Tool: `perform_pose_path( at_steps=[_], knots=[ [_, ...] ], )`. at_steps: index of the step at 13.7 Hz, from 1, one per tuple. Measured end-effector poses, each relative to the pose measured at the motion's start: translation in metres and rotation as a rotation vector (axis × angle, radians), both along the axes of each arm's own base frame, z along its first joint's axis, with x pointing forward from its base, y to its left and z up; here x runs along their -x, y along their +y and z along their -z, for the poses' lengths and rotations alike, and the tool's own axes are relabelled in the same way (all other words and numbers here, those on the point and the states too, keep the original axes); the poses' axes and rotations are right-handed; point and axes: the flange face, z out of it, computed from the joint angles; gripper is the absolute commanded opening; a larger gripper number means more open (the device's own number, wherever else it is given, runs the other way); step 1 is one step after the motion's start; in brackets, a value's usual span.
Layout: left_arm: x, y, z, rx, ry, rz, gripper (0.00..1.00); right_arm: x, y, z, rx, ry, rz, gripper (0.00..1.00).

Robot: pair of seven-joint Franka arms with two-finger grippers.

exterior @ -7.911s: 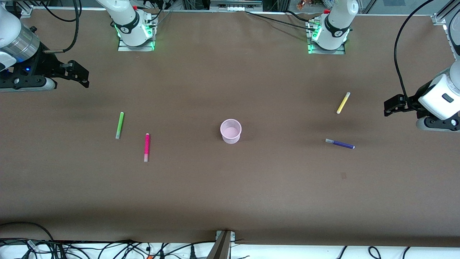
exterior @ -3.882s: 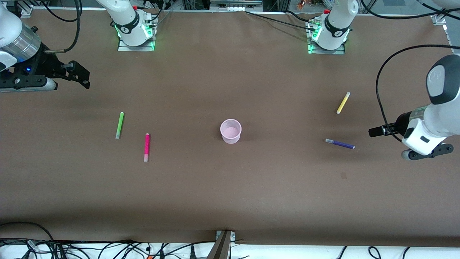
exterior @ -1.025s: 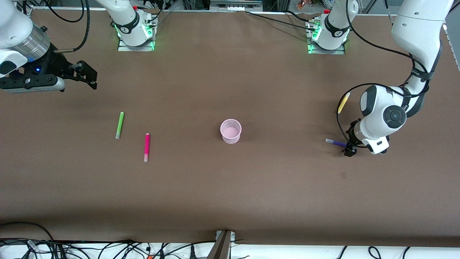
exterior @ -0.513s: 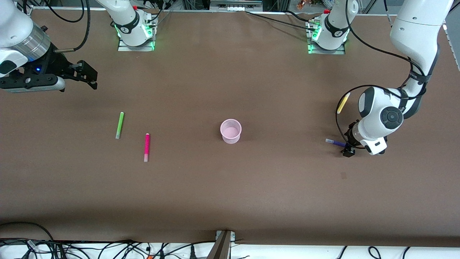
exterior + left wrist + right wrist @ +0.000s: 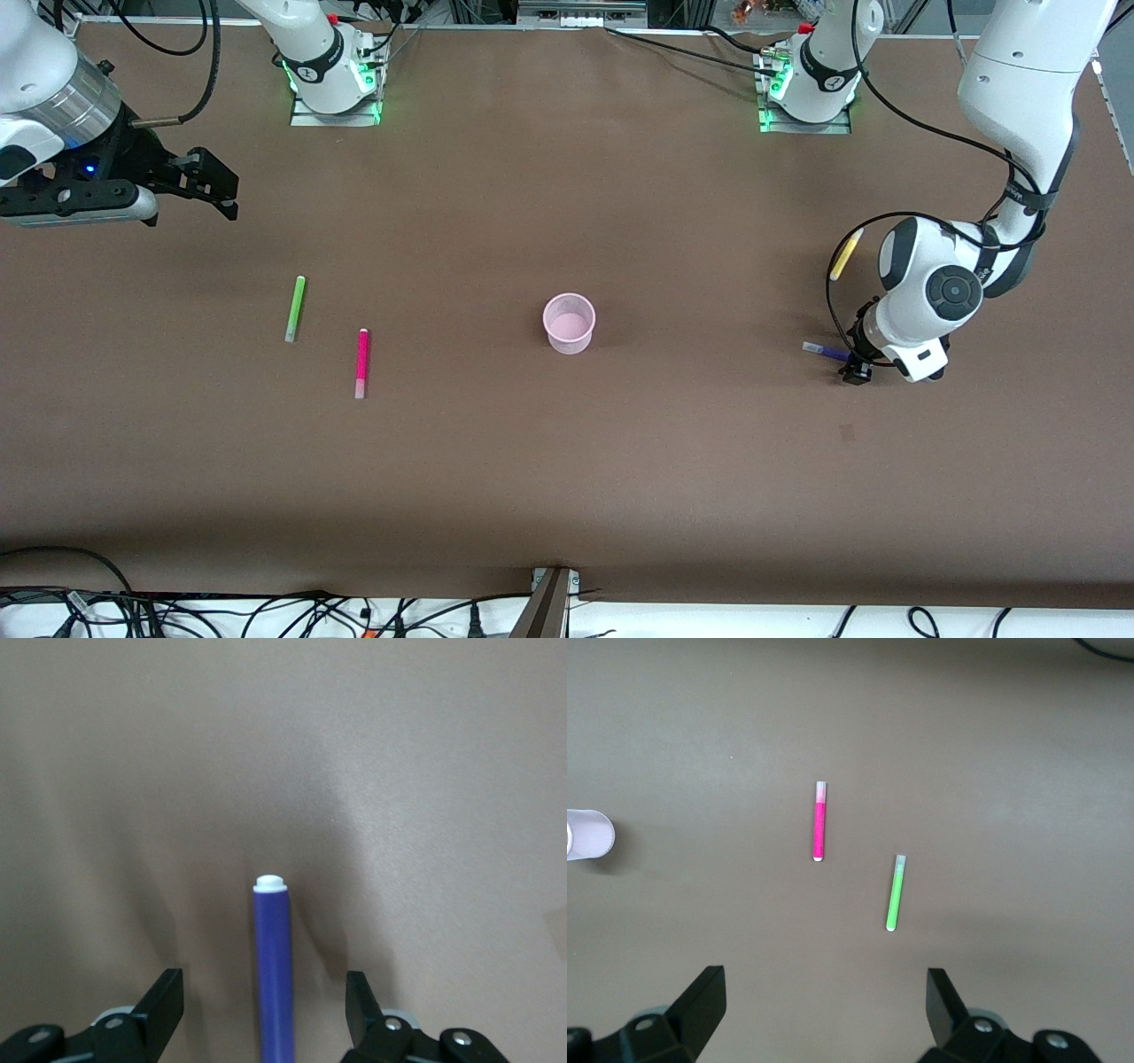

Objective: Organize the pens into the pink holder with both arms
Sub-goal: 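Close the left gripper on the blue marker and lift it, then carry the blue marker with the left gripper over the pink cup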

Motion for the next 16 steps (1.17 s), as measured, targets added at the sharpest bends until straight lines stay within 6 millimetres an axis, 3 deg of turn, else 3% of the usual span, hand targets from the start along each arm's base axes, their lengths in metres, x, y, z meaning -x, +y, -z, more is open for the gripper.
perform_pose_path(
  at_steps=[3,5,8,10,13,16],
  knots=[
    [0.0,-0.003,0.003,-0.024,-0.015,-0.027,0.3,0.0,0.0,0.0,0.0,0.0,0.0,1.0],
    [-0.003,-0.004,0.001,-0.021,-0.032,-0.04,0.0,0.0,0.0,0.0,0.0,0.0,0.0,1.0],
    [-0.005,-0.006,-0.001,-0.02,-0.041,-0.051,0.0,0.0,0.0,0.0,0.0,0.0,0.0,1.0],
    [-0.012,-0.015,-0.014,-0.012,-0.075,-0.04,0.0,0.0,0.0,0.0,0.0,0.0,0.0,1.0],
    [-0.034,-0.054,-0.075,-0.009,-0.166,0.016,0.0,0.0,0.001,0.0,0.0,0.0,-0.001,1.0],
    [-0.04,-0.121,-0.142,-0.047,-0.15,0.101,0.0,0.0,0.001,0.0,0.0,-0.001,-0.002,1.0]
  ],
)
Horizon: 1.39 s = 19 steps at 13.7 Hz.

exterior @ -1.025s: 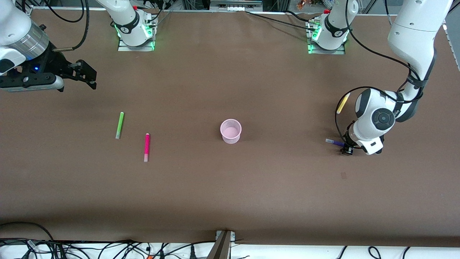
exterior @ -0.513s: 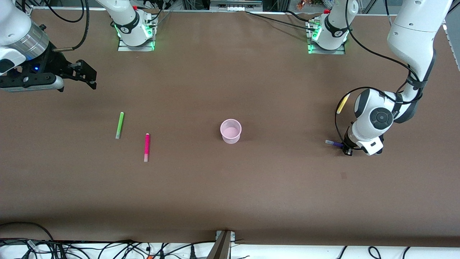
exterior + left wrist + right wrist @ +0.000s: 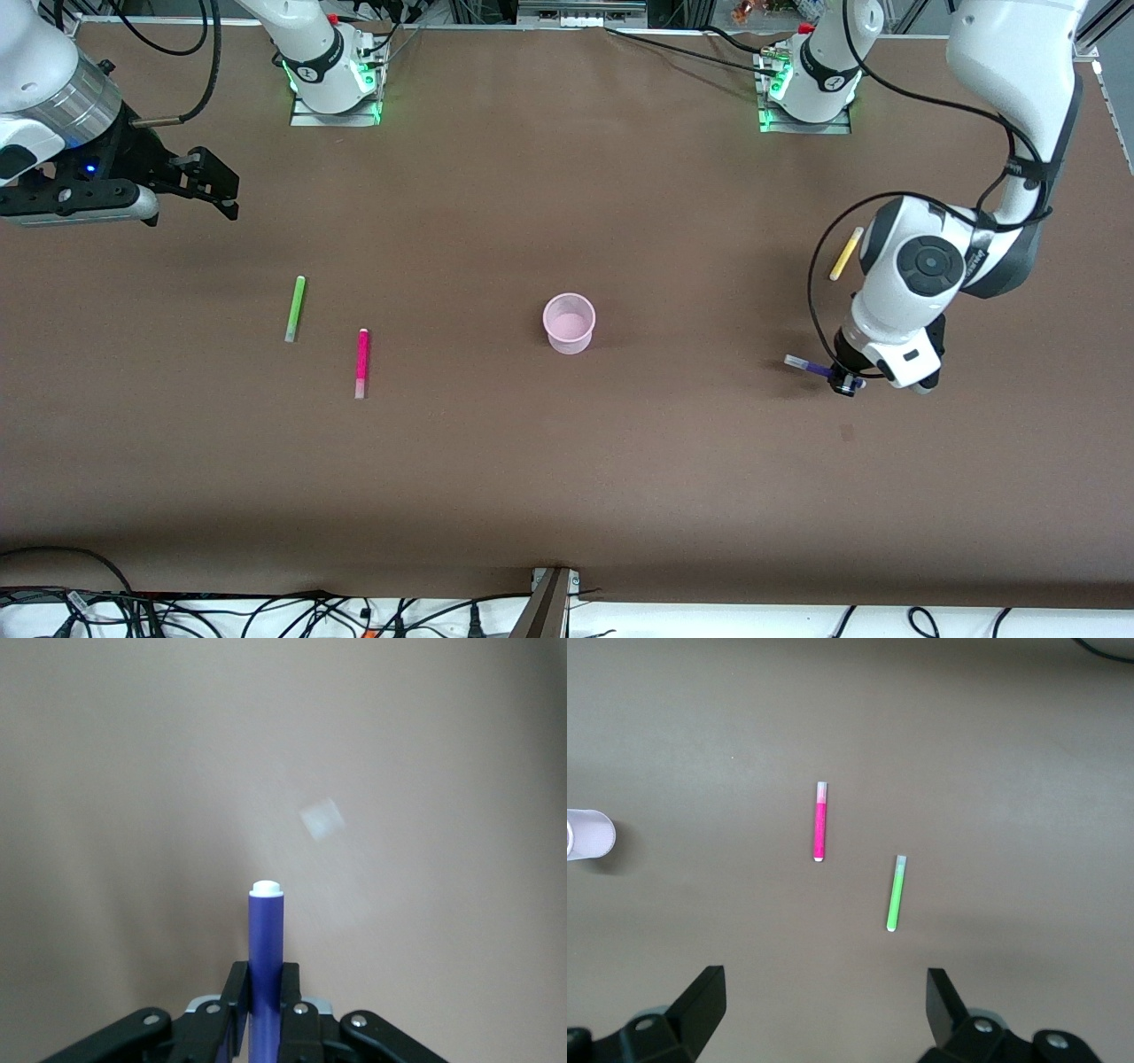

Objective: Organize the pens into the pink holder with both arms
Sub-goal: 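Carry the blue marker with the left gripper over the pink cup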

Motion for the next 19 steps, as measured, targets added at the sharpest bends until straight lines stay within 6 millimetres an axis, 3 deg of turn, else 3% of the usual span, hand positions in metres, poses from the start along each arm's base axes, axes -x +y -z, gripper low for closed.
perform_pose_path(
  at_steps=[2,5,8,12,16,19],
  knots=[
    [0.001,-0.058,-0.036,-0.012,-0.01,0.05,0.0,0.0,0.0,0.0,0.0,0.0,0.0,1.0],
    [0.022,-0.153,-0.079,-0.03,-0.025,0.115,0.0,0.0,0.0,0.0,0.0,0.0,-0.001,1.0],
    [0.053,-0.226,-0.093,-0.081,-0.118,0.124,0.0,0.0,0.001,0.0,0.0,0.0,-0.002,1.0],
    [0.088,-0.303,-0.077,-0.142,-0.244,0.113,0.0,0.001,0.008,0.0,0.0,-0.001,-0.015,1.0],
    [0.105,-0.347,-0.031,-0.259,-0.336,0.179,0.0,0.002,0.009,0.0,0.0,-0.001,-0.017,1.0],
    [0.135,-0.38,-0.003,-0.35,-0.379,0.246,0.0,0.002,0.011,0.0,0.0,-0.001,-0.02,1.0]
  ],
)
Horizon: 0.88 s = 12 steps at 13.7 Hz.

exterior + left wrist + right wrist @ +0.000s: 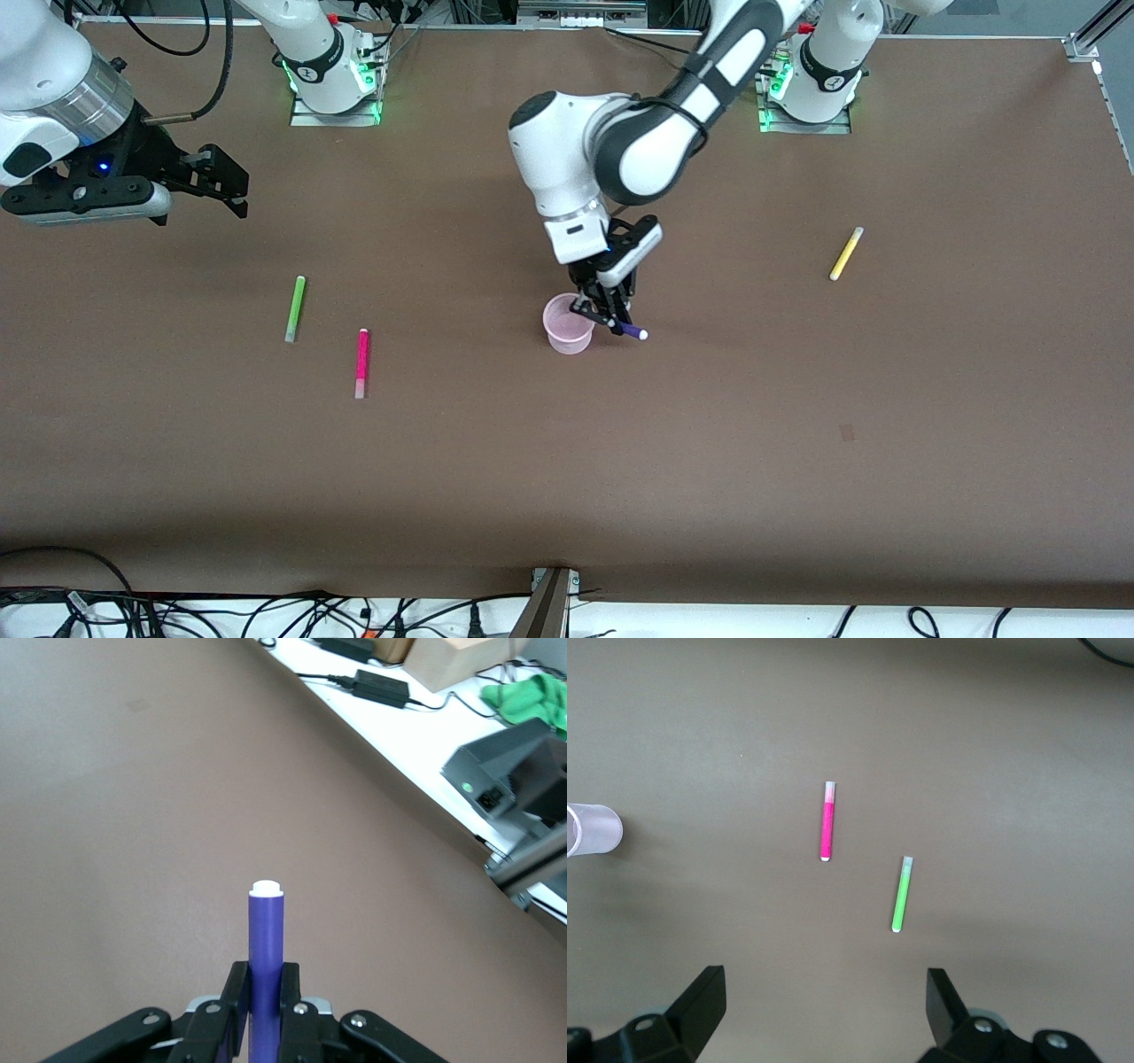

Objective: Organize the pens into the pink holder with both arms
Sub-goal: 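Carry the blue marker with the left gripper over the pink cup, then lower the blue marker into the pink cup and open the left gripper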

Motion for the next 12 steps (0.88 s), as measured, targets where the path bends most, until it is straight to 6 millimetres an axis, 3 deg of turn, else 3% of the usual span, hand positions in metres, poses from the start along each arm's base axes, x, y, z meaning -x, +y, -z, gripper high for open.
perform_pose_path(
  at_steps=[2,5,12],
  knots=[
    [0.011,-0.016,0.0,-0.016,-0.027,0.031,0.0,0.0,0.0,0.0,0.0,0.0,-0.001,1.0],
    [0.009,-0.026,0.0,-0.055,-0.071,0.046,0.0,0.0,0.0,0.0,0.0,0.0,0.0,1.0],
    [0.014,-0.03,0.048,-0.136,-0.077,0.067,0.0,0.001,0.007,0.0,-0.001,-0.004,-0.013,1.0]
  ],
)
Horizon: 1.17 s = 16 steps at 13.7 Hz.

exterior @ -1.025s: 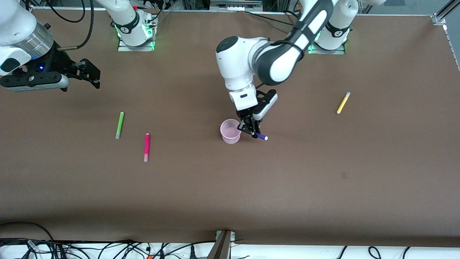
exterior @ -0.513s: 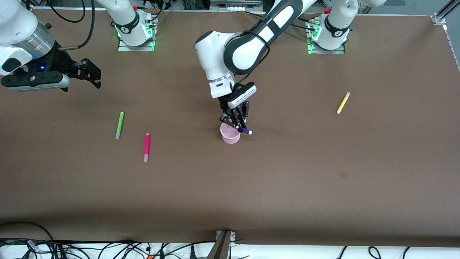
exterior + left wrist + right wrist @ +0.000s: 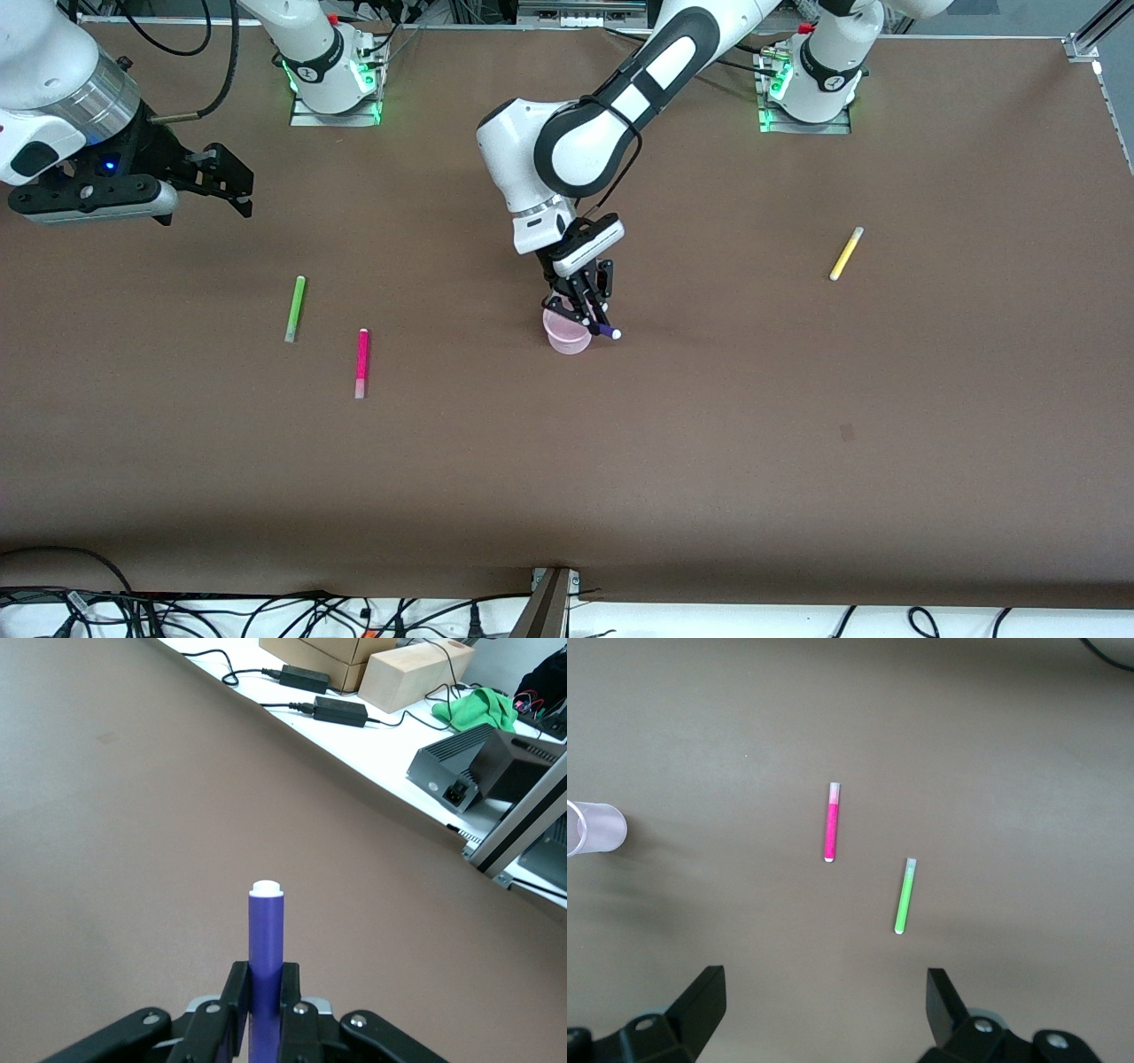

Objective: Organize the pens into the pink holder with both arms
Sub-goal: 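Lower the blue marker into the pink cup and open the left gripper, then withdraw the left gripper to rest while the right gripper reaches out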

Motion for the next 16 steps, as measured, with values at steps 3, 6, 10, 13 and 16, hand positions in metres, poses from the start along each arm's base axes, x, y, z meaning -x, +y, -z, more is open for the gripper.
perform_pose_path(
  at_steps=[3,6,10,13,16],
  knots=[
    [0.0,-0.002,0.002,-0.004,-0.004,0.002,0.11,0.001,0.005,0.0,0.0,0.0,-0.008,1.0],
    [0.002,-0.005,0.0,-0.001,-0.008,0.006,0.56,0.001,0.004,0.0,0.0,0.0,-0.008,1.0],
    [0.0,-0.007,-0.007,0.01,-0.017,0.005,0.88,0.001,0.004,0.0,0.0,0.0,-0.007,1.0],
    [-0.009,-0.007,-0.032,0.033,-0.044,-0.004,1.0,0.001,0.005,0.0,0.0,-0.002,-0.009,1.0],
    [-0.025,0.011,-0.1,0.074,0.042,-0.001,1.0,0.001,0.005,0.0,0.0,-0.001,-0.01,1.0]
  ],
)
